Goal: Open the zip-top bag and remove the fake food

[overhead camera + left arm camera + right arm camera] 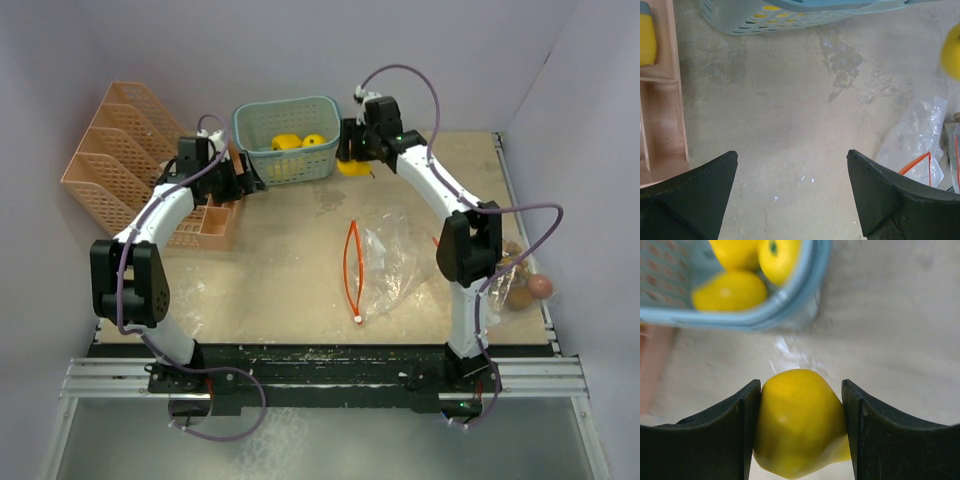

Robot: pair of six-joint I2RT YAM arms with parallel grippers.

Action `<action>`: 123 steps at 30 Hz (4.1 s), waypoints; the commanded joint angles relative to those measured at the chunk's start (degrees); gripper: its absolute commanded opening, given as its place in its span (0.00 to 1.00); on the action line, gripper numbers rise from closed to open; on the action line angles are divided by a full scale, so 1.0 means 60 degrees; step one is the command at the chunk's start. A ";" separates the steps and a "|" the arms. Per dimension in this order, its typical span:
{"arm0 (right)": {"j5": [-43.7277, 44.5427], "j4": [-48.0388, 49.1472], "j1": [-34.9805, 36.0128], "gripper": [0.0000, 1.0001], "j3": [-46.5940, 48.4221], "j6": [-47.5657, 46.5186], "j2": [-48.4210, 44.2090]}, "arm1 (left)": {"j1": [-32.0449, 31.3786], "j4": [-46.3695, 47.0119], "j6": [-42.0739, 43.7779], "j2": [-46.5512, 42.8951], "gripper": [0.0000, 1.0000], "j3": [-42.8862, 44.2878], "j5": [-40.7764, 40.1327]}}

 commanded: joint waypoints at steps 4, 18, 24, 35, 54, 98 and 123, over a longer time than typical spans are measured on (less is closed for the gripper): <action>-0.0246 -0.0369 0.0047 0.14 0.3507 0.0370 0.0204 | 0.0112 0.0756 0.0105 -0.0255 0.93 -0.0181 0.0277; -0.2175 0.2502 0.0032 0.09 0.5376 0.0977 0.2270 | 0.0134 0.0849 0.0090 -0.0513 0.94 -0.0340 0.0371; -0.2787 0.2896 0.0042 0.09 0.6172 0.0998 0.3007 | 0.0134 0.0800 0.0047 -0.0467 0.94 -0.0355 0.0532; -0.3891 0.3651 0.0035 0.11 0.6300 0.0981 0.3437 | 0.0133 0.0777 0.0040 -0.0241 0.93 -0.0271 0.0570; -0.3966 0.3930 -0.0391 0.92 0.6184 0.1220 0.3341 | 0.0113 0.0804 0.0217 0.0044 0.91 -0.0053 0.1019; 0.3954 -0.1129 -0.2310 0.96 -0.8626 0.3216 -0.9443 | -0.7322 0.1233 -0.2641 0.1995 0.08 0.1531 -0.2254; 0.4067 -0.1797 -0.2311 0.82 -0.8872 0.3041 -0.6543 | -0.4318 -0.0126 -0.3178 -0.1332 0.64 -0.1096 -0.3533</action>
